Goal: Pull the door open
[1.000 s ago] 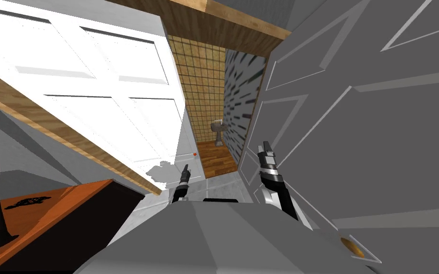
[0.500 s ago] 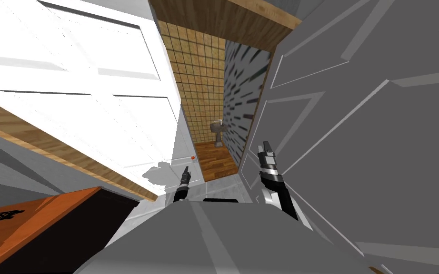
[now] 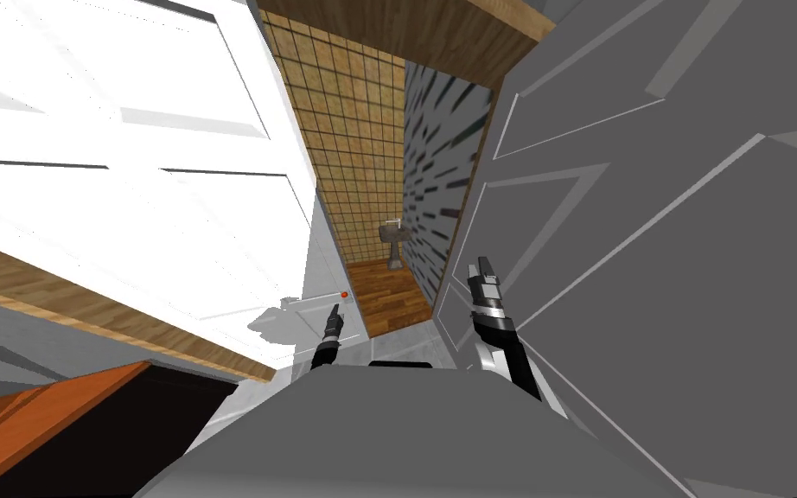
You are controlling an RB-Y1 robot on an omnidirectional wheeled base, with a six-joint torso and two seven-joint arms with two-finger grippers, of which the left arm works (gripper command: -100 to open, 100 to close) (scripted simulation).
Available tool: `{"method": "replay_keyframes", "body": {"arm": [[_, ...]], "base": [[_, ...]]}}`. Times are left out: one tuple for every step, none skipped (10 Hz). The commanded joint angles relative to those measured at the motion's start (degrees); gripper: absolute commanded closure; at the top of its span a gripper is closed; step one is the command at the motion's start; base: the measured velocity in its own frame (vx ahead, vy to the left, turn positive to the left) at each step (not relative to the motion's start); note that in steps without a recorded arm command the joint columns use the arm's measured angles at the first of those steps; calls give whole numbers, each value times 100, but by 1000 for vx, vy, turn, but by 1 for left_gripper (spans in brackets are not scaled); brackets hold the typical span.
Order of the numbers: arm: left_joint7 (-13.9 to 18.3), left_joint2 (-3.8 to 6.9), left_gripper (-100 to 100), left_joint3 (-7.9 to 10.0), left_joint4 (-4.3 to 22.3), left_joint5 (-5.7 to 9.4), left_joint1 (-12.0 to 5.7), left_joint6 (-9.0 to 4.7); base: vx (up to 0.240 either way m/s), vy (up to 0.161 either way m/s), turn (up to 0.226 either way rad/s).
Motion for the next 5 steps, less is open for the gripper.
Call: {"method": "replay_keyframes", "body": {"arm": [[86, 105, -100, 64, 125, 44, -19, -67], [140, 174, -100, 106, 192, 73, -19, -102], [191, 240, -100, 146, 256, 101, -19, -135], [238, 300, -100, 182, 313, 127, -18, -165], [274, 346, -100, 210, 358, 146, -18, -189]], "base": [[186, -8, -102], [198, -11, -85], [197, 30, -86], [208, 34, -95], [214, 24, -93]]}}
